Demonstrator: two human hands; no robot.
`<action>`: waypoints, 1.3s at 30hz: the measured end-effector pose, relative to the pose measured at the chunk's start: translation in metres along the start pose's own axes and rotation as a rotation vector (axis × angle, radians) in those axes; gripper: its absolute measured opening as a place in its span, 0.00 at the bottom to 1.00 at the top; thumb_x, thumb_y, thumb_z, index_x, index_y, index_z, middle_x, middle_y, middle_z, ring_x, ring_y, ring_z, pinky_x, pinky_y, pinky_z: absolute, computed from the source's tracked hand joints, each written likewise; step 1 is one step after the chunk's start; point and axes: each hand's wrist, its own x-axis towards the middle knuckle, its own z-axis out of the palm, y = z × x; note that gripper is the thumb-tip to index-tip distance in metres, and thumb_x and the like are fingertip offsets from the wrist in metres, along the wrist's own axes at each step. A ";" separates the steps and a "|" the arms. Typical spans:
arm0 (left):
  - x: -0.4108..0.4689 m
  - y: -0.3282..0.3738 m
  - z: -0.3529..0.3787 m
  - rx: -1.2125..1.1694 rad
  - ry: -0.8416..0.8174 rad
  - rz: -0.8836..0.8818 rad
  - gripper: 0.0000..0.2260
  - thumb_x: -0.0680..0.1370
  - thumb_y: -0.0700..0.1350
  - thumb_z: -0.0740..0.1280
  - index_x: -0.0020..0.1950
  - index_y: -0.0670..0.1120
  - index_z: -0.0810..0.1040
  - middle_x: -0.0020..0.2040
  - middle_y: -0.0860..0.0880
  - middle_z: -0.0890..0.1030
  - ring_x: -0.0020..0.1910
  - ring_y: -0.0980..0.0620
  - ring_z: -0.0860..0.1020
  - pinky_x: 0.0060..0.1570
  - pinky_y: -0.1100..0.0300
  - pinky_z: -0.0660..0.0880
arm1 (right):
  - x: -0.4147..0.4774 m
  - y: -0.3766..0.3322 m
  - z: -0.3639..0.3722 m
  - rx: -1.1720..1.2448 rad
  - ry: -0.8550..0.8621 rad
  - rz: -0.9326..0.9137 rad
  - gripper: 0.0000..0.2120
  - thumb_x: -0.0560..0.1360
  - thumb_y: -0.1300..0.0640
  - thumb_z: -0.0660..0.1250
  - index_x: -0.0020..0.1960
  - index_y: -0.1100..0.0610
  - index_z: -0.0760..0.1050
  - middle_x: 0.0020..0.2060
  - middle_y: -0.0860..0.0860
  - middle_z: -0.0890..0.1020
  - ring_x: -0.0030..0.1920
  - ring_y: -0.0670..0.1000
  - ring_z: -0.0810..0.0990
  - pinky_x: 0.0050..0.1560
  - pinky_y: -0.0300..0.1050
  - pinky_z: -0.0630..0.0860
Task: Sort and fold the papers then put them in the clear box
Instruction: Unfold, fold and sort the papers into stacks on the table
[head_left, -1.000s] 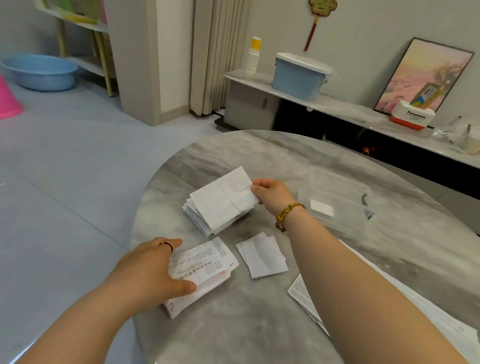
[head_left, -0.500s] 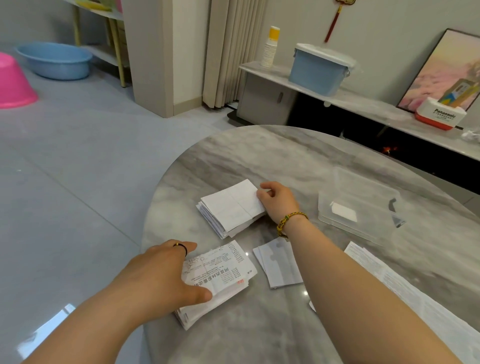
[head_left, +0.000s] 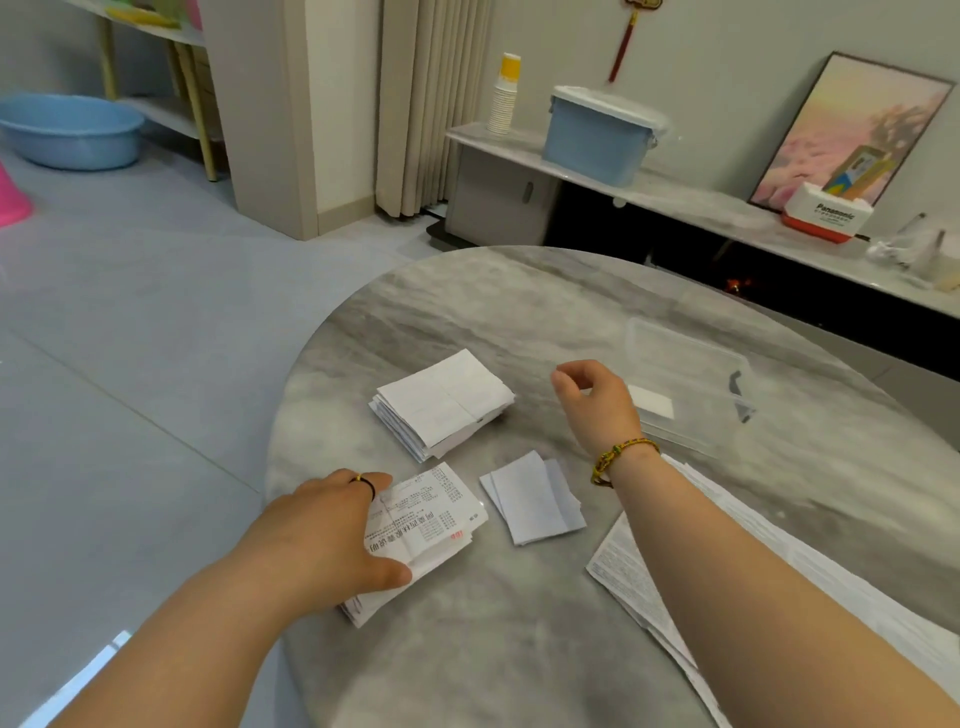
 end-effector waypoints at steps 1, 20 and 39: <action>-0.001 0.001 -0.001 0.006 0.009 0.013 0.37 0.72 0.60 0.65 0.75 0.53 0.49 0.73 0.56 0.58 0.72 0.55 0.59 0.67 0.63 0.62 | -0.007 0.003 -0.011 0.008 0.005 -0.004 0.12 0.77 0.56 0.61 0.57 0.59 0.75 0.45 0.49 0.75 0.47 0.47 0.72 0.53 0.40 0.68; -0.009 0.099 0.075 0.170 0.029 0.426 0.26 0.79 0.56 0.56 0.75 0.54 0.53 0.76 0.56 0.49 0.75 0.57 0.52 0.71 0.64 0.49 | -0.121 0.137 -0.136 -0.458 -0.130 0.279 0.32 0.72 0.45 0.67 0.71 0.52 0.60 0.71 0.50 0.65 0.71 0.53 0.62 0.71 0.49 0.61; 0.020 0.156 0.101 -0.216 0.139 0.116 0.28 0.74 0.54 0.66 0.71 0.52 0.61 0.66 0.54 0.71 0.67 0.51 0.67 0.64 0.59 0.64 | -0.119 0.158 -0.142 -0.530 -0.332 0.199 0.45 0.68 0.38 0.67 0.75 0.47 0.44 0.76 0.48 0.45 0.76 0.50 0.43 0.73 0.56 0.39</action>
